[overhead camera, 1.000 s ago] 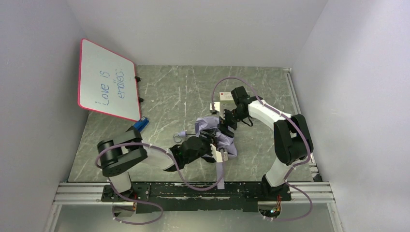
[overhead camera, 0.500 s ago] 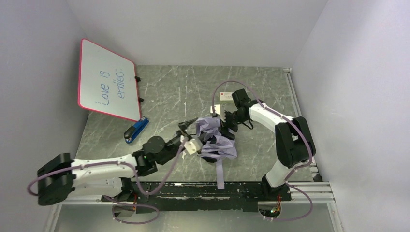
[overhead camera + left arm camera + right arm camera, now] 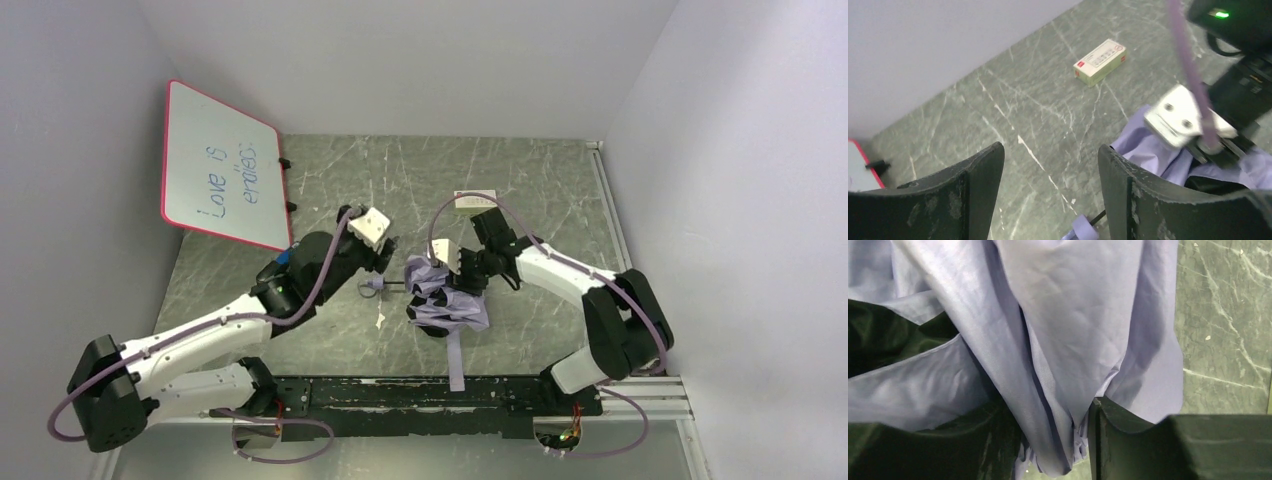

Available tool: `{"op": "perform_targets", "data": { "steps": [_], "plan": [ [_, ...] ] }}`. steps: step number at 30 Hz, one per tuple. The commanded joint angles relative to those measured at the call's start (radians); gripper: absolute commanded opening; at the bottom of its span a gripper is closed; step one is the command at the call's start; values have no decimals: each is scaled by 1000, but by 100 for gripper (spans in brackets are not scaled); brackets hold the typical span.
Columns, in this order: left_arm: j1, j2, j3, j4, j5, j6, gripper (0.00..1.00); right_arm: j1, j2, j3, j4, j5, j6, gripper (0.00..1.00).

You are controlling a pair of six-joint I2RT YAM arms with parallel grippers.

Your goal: Put away the umbrella

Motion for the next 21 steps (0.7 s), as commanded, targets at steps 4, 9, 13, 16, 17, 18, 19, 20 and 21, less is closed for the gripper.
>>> {"op": "perform_targets", "data": {
  "steps": [4,9,13,16,17,18,19,20,21],
  "plan": [
    [193,170,248,-419,64,-324,70,101,-99,-163,149,201,91,33],
    [251,280,341,-642,108,-506,68,167,-165,-225,201,258,121,28],
    [256,264,282,-707,150,-670,71,210,-175,-260,221,285,140,27],
    [257,249,209,-654,194,-738,72,225,-172,-273,227,306,143,25],
    [256,255,206,-657,189,-746,70,229,-172,-276,227,308,144,25],
    [256,265,213,-679,166,-747,68,233,-174,-280,229,310,146,24],
    [256,276,225,-702,124,-744,64,235,-176,-284,230,309,148,24],
    [258,285,237,-727,76,-736,59,236,-179,-289,233,308,152,24],
    [263,295,246,-745,11,-724,53,239,-182,-293,236,307,154,24]
  ]
}}
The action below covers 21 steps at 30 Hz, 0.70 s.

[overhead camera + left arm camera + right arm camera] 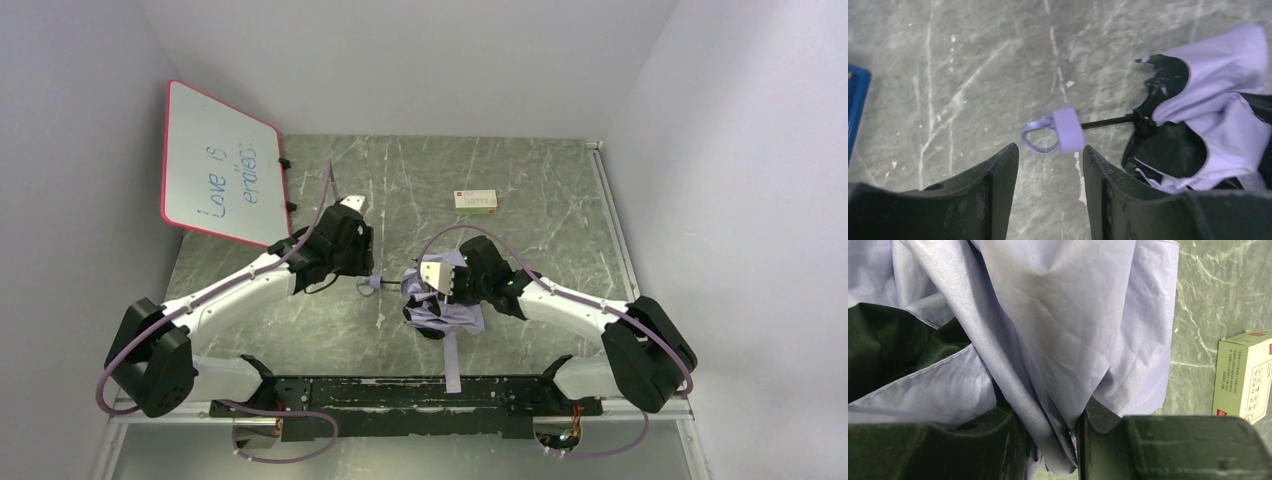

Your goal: Put away the umbrella

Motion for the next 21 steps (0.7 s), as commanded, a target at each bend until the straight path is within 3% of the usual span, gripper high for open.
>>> {"op": "perform_targets", "data": {
  "steps": [1,3,6,7,11,21],
  "plan": [
    [16,31,37,-92,-164,-36,43,27,13,-56,-48,-16,37,24],
    [36,69,42,-121,-210,-12,29,31,16,-61,-45,-16,41,24],
    [72,151,30,-102,-115,36,8,35,26,-64,-41,-12,42,23],
    [72,181,25,-87,-80,47,5,37,28,-65,-39,-11,42,23],
    [72,275,18,-26,8,47,5,42,33,-67,-37,-11,45,23],
    [62,373,88,23,56,57,5,48,22,-77,-33,-23,45,23]
  ]
}}
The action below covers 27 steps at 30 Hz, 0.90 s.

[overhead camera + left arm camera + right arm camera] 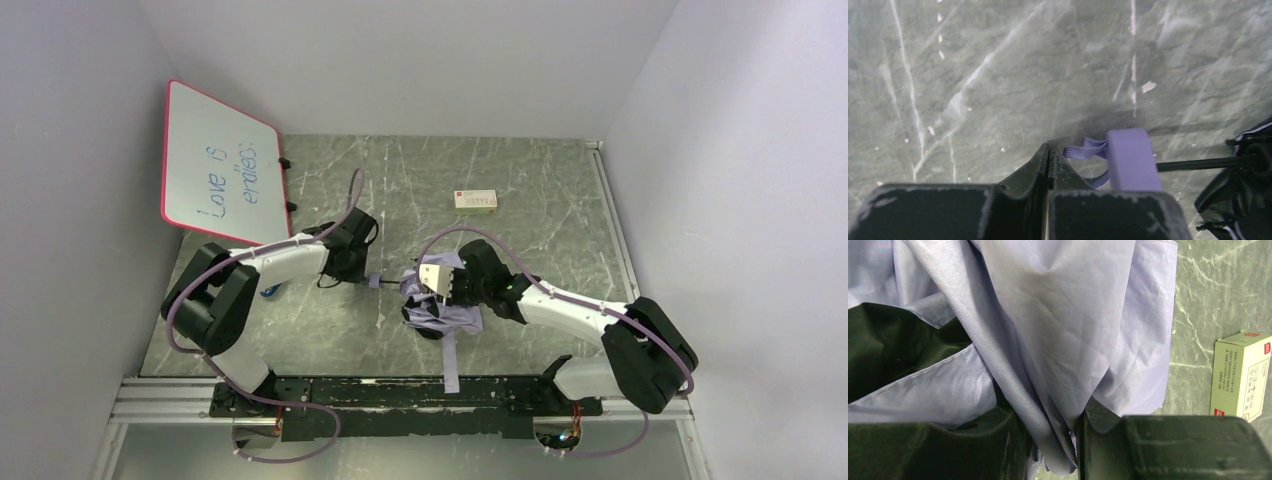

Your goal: Put away the umbrella

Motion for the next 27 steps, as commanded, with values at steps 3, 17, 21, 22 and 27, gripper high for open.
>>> {"op": "perform_targets", "data": {
  "steps": [3,17,21,22,27],
  "plan": [
    [-56,42,68,79,121,19,5,25,36,-47,-78,-62,33,23],
    [-227,94,149,167,172,-7,5,53,51,-57,-53,-79,49,24],
    [-186,47,158,81,66,39,5,53,46,-70,-31,-57,55,25],
    [-161,21,151,66,65,47,7,54,43,-76,-20,-49,56,26],
    [-14,-157,114,20,22,106,30,56,32,-101,5,-52,4,31]
  ]
}}
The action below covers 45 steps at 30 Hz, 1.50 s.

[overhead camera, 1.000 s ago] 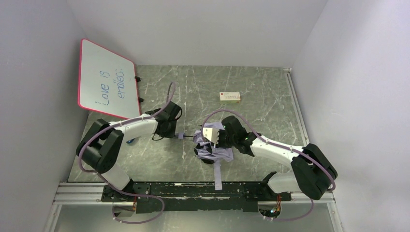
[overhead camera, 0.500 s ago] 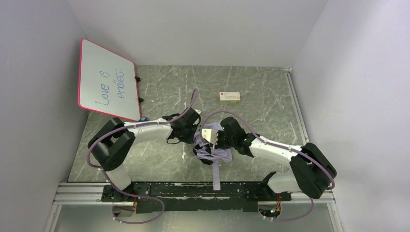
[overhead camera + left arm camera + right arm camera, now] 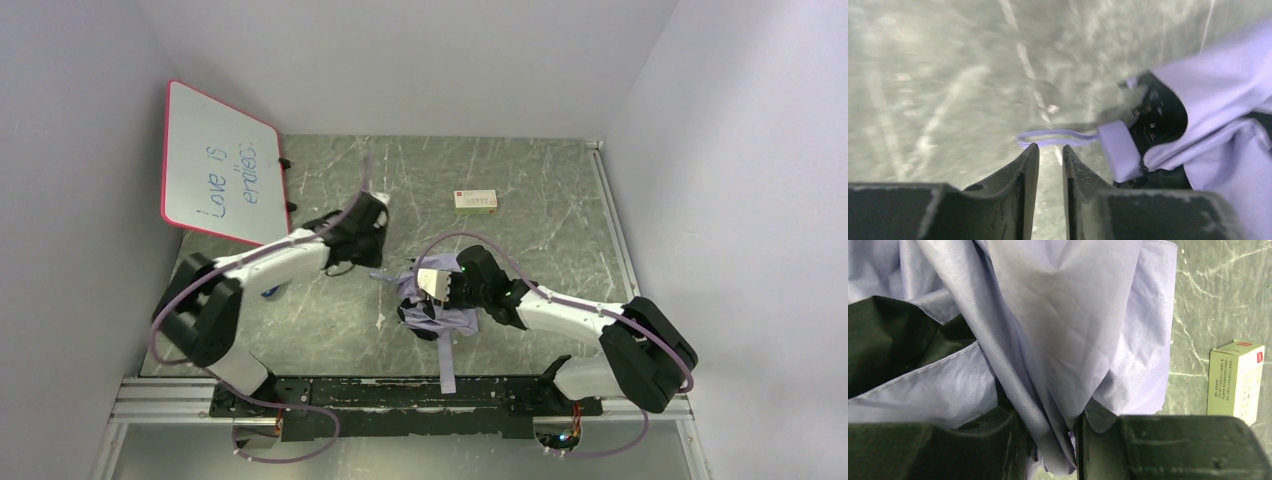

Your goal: Put away the umbrella

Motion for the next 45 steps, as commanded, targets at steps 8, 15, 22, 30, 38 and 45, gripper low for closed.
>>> {"op": "perform_targets", "data": {
  "steps": [8,15,22,30,38,45],
  "plan": [
    [128,-315,23,107,43,245,44,48,-85,-214,105,-102,-201,32],
    [126,-368,-47,309,278,345,46,147,-39,-265,194,107,-256,31],
    [125,-365,-83,372,493,486,50,245,45,-292,307,286,-304,30],
    [88,-228,-41,253,673,660,65,337,109,-313,392,382,-337,28],
    [5,-63,36,129,599,812,87,378,119,-314,394,386,-327,28],
    [-41,59,96,73,593,890,98,387,121,-313,384,369,-320,28]
  ]
}}
